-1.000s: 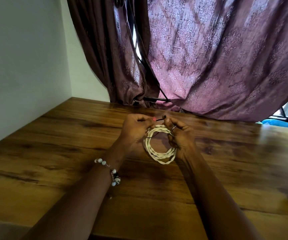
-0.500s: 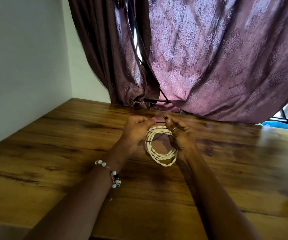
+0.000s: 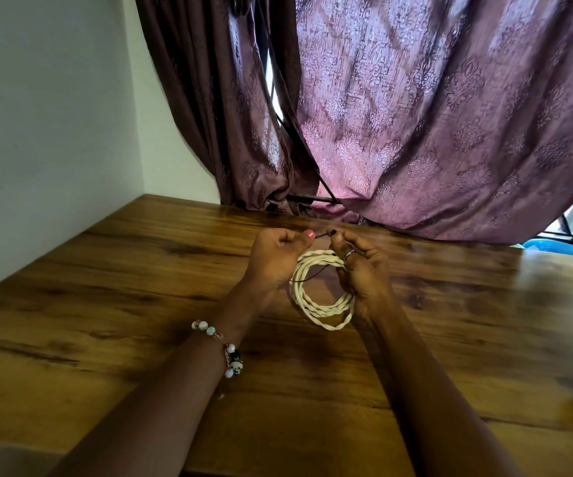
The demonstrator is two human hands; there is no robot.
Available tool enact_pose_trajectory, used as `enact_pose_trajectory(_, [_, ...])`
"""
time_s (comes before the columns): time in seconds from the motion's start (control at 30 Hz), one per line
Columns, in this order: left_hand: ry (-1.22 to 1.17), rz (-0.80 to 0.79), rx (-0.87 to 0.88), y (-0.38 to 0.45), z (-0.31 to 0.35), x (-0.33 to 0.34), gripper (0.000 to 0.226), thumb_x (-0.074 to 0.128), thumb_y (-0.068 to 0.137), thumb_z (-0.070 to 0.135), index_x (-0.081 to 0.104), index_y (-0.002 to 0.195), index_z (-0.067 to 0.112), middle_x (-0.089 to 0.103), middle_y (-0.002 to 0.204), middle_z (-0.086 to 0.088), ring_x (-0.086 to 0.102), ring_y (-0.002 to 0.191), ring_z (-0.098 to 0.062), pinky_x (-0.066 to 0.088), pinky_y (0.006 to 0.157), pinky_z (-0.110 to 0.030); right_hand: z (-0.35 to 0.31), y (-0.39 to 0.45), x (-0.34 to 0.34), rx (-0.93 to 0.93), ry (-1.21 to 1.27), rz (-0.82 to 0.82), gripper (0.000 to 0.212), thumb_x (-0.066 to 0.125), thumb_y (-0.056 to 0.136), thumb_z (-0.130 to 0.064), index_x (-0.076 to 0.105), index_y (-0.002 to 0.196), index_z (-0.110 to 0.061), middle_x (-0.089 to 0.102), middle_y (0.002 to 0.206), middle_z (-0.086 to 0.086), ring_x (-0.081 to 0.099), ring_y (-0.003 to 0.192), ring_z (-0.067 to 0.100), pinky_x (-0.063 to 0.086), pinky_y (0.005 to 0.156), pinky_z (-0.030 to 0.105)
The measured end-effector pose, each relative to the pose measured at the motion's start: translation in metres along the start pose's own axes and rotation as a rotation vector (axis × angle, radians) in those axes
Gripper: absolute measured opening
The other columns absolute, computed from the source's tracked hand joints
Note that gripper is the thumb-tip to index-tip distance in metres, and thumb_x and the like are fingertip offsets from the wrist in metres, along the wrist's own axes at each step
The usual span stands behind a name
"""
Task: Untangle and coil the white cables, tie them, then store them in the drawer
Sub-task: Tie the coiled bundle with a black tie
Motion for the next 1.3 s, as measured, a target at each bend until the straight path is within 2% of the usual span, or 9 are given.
enact_pose_trajectory(0.13, [-0.004, 0.011, 0.008, -0.002, 0.0, -0.001, 0.017, 0.067, 0.087, 0.017, 0.07, 0.078, 0.003, 0.069, 0.075, -0.014, 0.062, 0.068, -0.022, 0.049, 0.066, -0.034, -0.001, 0.002, 0.0, -0.065, -0.029, -0.004, 0.017, 0.06, 0.089, -0.004, 0.067, 0.104, 0.001, 0.061, 0.057, -0.013, 0.047, 0.04, -0.005, 0.034, 0.04, 0.007])
enact_pose_trajectory(0.3, [0.006, 0.029, -0.002, 0.001, -0.001, -0.001, 0.023, 0.065, 0.089, 0.018, 0.069, 0.082, -0.003, 0.069, 0.082, -0.025, 0.06, 0.069, -0.025, 0.047, 0.066, -0.036, 0.0, 0.005, -0.003, -0.083, -0.004, 0.013, 0.018, 0.066, 0.084, -0.001, 0.068, 0.101, 0.001, 0.065, 0.067, -0.005, 0.049, 0.044, -0.004, 0.037, 0.041, 0.009])
enact_pose_trajectory(0.37, [0.006, 0.033, -0.01, 0.001, -0.002, 0.0, 0.026, 0.063, 0.09, 0.018, 0.067, 0.083, -0.007, 0.065, 0.076, -0.021, 0.056, 0.067, -0.024, 0.043, 0.063, -0.036, 0.001, 0.006, -0.005, -0.085, 0.022, 0.017, 0.017, 0.066, 0.083, 0.0, 0.069, 0.1, 0.0, 0.067, 0.068, -0.004, 0.051, 0.047, -0.003, 0.039, 0.043, 0.011])
enact_pose_trajectory(0.53, [-0.009, 0.018, -0.015, 0.0, -0.001, 0.004, 0.028, 0.06, 0.091, 0.016, 0.065, 0.084, -0.011, 0.06, 0.073, -0.017, 0.053, 0.067, -0.025, 0.04, 0.062, -0.035, 0.002, 0.01, -0.006, -0.139, 0.054, -0.017, 0.017, 0.066, 0.081, 0.005, 0.07, 0.094, -0.006, 0.071, 0.076, -0.002, 0.062, 0.068, 0.01, 0.05, 0.062, 0.019])
enact_pose_trajectory(0.83, [0.013, 0.003, 0.002, 0.0, -0.001, 0.004, 0.032, 0.059, 0.093, 0.019, 0.064, 0.086, -0.013, 0.061, 0.075, -0.02, 0.053, 0.067, -0.026, 0.041, 0.062, -0.036, 0.002, 0.013, -0.007, -0.192, -0.001, -0.006, 0.013, 0.064, 0.085, 0.001, 0.069, 0.095, -0.004, 0.07, 0.08, 0.0, 0.061, 0.072, 0.01, 0.049, 0.067, 0.022])
enact_pose_trajectory(1.0, [0.08, -0.009, 0.042, 0.001, 0.001, 0.005, 0.03, 0.059, 0.093, 0.022, 0.065, 0.084, -0.006, 0.064, 0.077, -0.024, 0.057, 0.069, -0.026, 0.047, 0.064, -0.043, 0.001, 0.013, -0.007, -0.226, -0.04, -0.008, 0.014, 0.061, 0.088, -0.002, 0.068, 0.1, 0.0, 0.069, 0.074, -0.008, 0.061, 0.069, 0.003, 0.048, 0.065, 0.018])
enact_pose_trajectory(1.07, [0.108, -0.01, 0.059, 0.001, 0.0, 0.006, 0.026, 0.06, 0.092, 0.024, 0.066, 0.081, 0.0, 0.067, 0.081, -0.026, 0.06, 0.07, -0.027, 0.052, 0.069, -0.051, 0.0, 0.013, -0.006, -0.239, -0.071, -0.025, 0.012, 0.06, 0.089, -0.004, 0.069, 0.097, -0.004, 0.068, 0.076, -0.009, 0.06, 0.071, 0.004, 0.047, 0.067, 0.019])
enact_pose_trajectory(1.17, [0.114, -0.011, 0.065, 0.001, 0.0, 0.006, 0.023, 0.061, 0.092, 0.023, 0.065, 0.075, 0.008, 0.067, 0.076, -0.018, 0.061, 0.069, -0.026, 0.052, 0.07, -0.05, -0.002, 0.011, -0.002, -0.276, -0.135, -0.085, 0.016, 0.058, 0.091, -0.005, 0.071, 0.09, -0.014, 0.068, 0.078, -0.01, 0.059, 0.075, 0.006, 0.047, 0.07, 0.022])
enact_pose_trajectory(1.3, [0.112, -0.005, 0.068, 0.003, -0.001, 0.005, 0.026, 0.061, 0.091, 0.022, 0.067, 0.081, -0.001, 0.068, 0.079, -0.021, 0.06, 0.07, -0.025, 0.051, 0.07, -0.049, -0.005, 0.011, -0.001, -0.307, -0.179, -0.112, 0.021, 0.058, 0.091, -0.004, 0.072, 0.089, -0.02, 0.071, 0.086, -0.004, 0.062, 0.085, 0.014, 0.049, 0.076, 0.026])
Point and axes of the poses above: each hand's wrist, its own y-axis towards the middle knuckle, its own x-axis out of the palm, z = x × y, the point moved 7 cm from there along y, towards the middle knuckle
